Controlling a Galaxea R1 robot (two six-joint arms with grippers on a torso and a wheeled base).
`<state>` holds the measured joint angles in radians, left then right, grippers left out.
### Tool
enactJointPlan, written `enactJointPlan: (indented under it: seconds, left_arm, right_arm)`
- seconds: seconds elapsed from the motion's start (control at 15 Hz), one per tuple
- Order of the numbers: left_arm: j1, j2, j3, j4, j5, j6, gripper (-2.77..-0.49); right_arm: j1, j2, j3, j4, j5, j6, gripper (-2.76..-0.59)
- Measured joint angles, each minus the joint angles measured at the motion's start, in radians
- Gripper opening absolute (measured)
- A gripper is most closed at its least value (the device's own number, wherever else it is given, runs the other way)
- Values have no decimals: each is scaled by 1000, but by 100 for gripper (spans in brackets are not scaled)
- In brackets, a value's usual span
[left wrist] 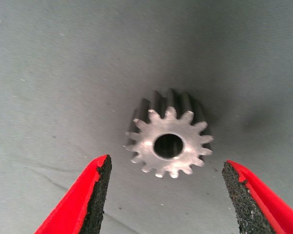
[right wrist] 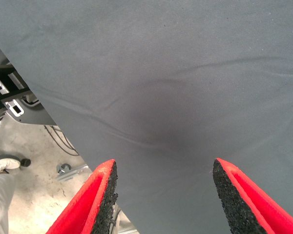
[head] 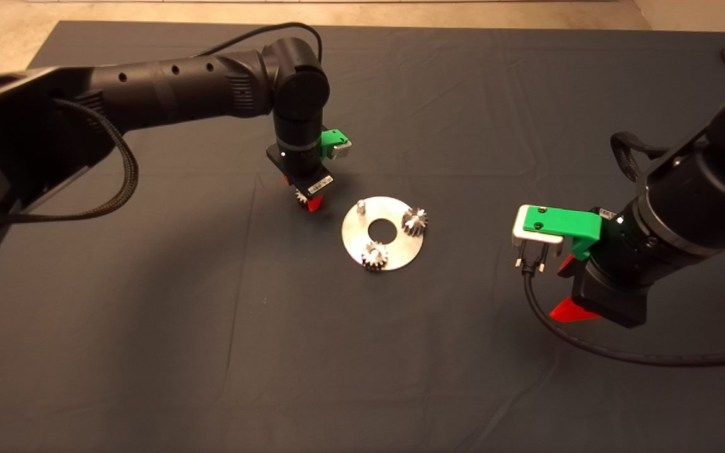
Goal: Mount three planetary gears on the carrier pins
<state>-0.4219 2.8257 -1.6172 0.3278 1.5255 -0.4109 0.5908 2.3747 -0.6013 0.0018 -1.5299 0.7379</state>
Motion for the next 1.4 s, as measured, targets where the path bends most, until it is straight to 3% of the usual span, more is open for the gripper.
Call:
enactJointPlan:
  seconds: [0.33, 0.6, 1.4]
  left_arm:
    - [0, 0, 0, -14, -1, -2, -166]
    - [0, -6, -5, -17, -51, -21, -166]
    - [0, -6, -10, -18, -59, -20, -166]
  right_arm:
    - [0, 0, 0, 0, 0, 0, -192]
    - [5, 0, 0, 0, 0, 0, -192]
    - [6, 0, 0, 0, 0, 0, -192]
